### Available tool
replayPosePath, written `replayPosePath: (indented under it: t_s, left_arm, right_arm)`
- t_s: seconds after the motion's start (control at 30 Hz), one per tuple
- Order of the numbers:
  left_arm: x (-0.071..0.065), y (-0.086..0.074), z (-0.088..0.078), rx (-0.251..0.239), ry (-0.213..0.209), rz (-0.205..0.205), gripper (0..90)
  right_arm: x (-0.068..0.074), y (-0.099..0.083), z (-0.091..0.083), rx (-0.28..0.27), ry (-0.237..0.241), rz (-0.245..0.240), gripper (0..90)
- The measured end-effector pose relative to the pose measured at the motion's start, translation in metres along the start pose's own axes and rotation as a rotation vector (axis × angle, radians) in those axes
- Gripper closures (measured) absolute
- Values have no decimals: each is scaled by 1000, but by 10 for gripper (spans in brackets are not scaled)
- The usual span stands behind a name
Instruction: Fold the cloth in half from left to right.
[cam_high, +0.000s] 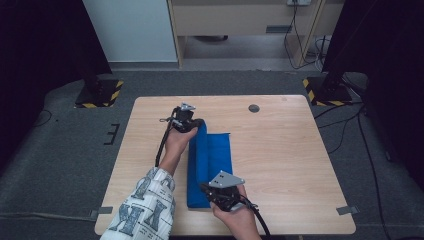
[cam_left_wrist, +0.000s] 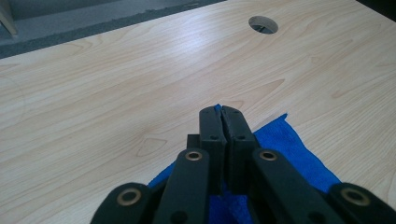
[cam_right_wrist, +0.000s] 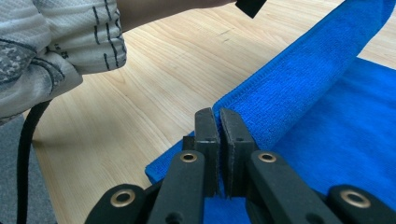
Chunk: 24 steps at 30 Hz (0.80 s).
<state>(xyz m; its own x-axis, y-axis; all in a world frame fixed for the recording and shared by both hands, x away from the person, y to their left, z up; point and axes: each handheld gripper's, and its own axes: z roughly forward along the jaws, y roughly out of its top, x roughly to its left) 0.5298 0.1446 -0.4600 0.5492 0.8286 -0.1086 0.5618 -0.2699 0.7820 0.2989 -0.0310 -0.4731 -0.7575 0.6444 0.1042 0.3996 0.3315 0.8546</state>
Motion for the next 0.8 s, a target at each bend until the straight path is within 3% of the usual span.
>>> replayPosePath:
  t_s: [0.43,0.8]
  left_arm:
    - [-26,1,22,3,-31,13,876]
    - [-38,-1,34,20,-41,18,874]
  right_arm:
    - [-14,-16,-13,30,-7,11,868]
    - [-20,-27,-17,51,-14,19,862]
